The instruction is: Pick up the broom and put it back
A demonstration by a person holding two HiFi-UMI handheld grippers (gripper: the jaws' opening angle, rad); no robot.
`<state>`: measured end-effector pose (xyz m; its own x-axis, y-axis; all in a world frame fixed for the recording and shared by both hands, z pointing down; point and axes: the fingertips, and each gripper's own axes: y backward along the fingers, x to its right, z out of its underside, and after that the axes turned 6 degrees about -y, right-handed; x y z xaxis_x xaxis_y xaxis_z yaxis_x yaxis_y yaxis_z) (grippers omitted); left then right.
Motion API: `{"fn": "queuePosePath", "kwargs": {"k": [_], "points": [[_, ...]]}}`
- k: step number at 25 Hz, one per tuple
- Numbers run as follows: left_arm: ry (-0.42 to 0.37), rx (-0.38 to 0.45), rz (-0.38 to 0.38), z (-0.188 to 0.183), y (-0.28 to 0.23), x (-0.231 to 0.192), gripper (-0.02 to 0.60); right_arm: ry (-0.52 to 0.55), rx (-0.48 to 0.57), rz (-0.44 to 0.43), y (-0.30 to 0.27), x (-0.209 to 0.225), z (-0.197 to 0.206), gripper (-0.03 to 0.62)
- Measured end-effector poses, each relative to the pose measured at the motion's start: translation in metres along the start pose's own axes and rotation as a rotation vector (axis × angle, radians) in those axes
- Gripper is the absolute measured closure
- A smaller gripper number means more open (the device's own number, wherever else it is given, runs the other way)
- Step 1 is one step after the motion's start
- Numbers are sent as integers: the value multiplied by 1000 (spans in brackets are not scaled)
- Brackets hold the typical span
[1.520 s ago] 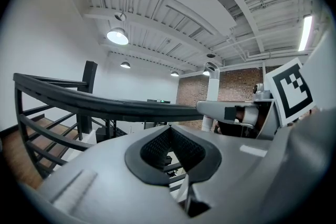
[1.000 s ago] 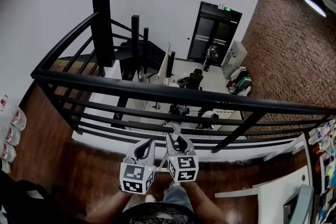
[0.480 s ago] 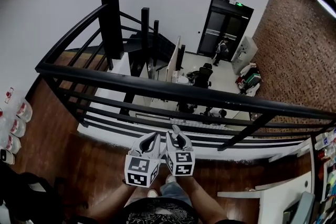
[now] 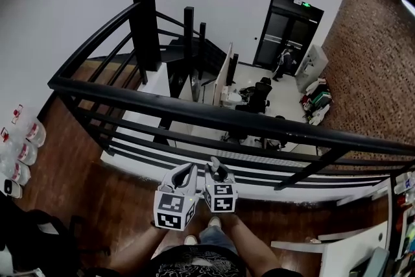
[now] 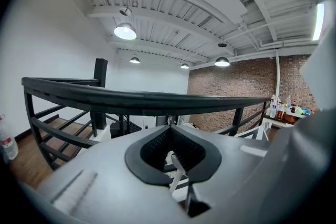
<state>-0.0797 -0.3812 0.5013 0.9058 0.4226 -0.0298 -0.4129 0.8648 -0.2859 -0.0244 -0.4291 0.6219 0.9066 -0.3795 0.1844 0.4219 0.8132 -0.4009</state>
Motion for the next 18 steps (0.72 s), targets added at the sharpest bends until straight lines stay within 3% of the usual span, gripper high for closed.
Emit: {"fn": "queuePosePath", "kwargs": {"k": [18], "points": [[-8,-12,-16,-14,-40,-2,577,-15,-14,21,-49,37,-31,505]]}}
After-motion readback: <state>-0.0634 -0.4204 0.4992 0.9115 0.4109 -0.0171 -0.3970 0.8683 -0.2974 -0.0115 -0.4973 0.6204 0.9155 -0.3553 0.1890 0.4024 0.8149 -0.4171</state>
